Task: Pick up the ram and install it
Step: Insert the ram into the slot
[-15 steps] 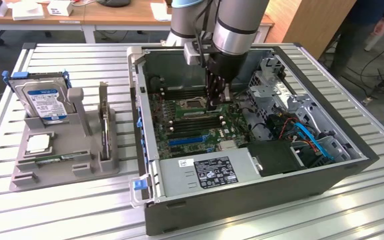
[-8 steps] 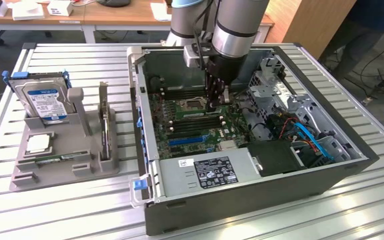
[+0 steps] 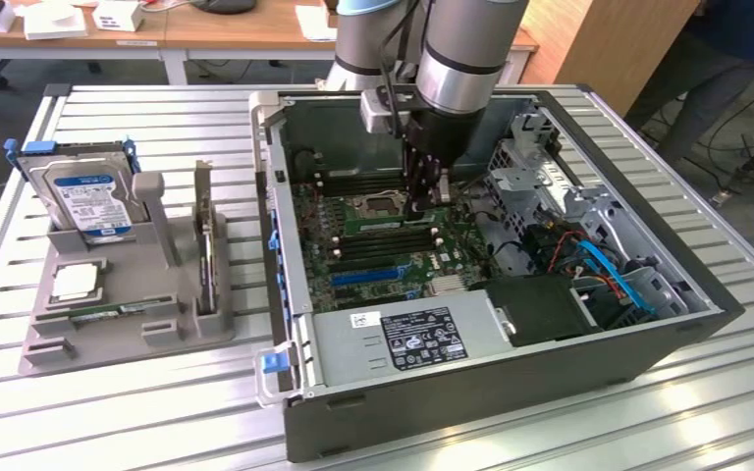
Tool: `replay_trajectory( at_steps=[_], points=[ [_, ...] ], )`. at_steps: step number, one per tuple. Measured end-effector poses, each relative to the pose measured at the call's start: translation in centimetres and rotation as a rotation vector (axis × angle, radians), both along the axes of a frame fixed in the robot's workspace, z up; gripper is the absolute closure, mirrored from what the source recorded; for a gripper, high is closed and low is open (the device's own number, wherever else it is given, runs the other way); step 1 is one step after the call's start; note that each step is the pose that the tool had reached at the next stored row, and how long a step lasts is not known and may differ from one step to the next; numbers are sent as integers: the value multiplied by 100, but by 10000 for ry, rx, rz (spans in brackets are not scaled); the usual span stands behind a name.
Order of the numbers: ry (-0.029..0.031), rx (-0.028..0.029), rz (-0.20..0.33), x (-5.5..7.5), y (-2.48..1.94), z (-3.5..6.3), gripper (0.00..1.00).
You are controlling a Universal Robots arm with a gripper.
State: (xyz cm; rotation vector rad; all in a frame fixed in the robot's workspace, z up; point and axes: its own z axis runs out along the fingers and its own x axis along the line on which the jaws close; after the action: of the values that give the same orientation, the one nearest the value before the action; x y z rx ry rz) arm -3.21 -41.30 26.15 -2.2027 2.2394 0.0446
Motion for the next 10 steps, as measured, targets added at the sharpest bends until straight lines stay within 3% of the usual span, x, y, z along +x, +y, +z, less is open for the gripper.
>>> replay_trajectory(
  at_steps=[10],
  points=[
    [1, -1, 3, 0, 0, -55, 89]
  ],
)
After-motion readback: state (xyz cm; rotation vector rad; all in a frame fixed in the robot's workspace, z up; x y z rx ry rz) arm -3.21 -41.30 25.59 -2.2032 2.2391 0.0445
